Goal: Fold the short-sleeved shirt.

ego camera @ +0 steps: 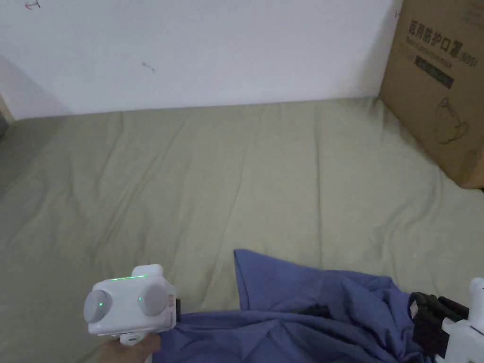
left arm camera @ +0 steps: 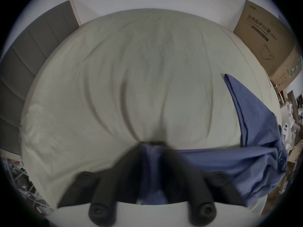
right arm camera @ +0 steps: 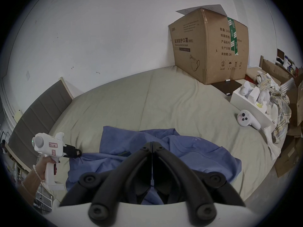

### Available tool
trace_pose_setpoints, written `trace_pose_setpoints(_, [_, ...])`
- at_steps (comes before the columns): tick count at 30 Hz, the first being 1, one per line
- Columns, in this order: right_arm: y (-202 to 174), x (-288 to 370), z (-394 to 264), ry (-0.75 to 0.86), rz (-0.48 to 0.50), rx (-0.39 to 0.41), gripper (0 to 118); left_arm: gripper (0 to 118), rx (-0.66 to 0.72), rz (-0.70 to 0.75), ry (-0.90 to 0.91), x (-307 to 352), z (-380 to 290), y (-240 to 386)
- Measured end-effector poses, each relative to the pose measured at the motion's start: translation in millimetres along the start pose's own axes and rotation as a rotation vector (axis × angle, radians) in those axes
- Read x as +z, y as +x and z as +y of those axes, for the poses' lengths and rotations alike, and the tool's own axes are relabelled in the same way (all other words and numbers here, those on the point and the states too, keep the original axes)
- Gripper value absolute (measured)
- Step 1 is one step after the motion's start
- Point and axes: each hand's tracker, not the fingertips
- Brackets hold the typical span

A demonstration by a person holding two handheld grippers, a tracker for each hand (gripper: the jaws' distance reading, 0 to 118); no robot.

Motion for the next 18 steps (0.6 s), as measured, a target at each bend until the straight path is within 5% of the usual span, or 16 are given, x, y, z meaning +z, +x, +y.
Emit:
trace_pose_setpoints(6, [4,-48,40,-0.145,0.199,0.072,3,2,0.055,-0.066,0.043,27,1,-15])
trace_pose_setpoints(8, [1,-76,58,-0.195,0.229,0.132,34,2,0.064,-0.101,0.072,45,0,-22])
trace_pose_setpoints(10, [-1,-111,75,-0.256,0.255,0.243,82,2,0.065,-0.141,0.128,68,-3,-29])
trace_pose_setpoints(16, [-5,-221,96,-0.464,0.077,0.399,86,2,0.077,-0.184,0.206,119,-13,-51])
trace_pose_setpoints(18, [-10,-236,91,-0.512,0.085,0.410,86,2,0.092,-0.193,0.215,124,-17,-58])
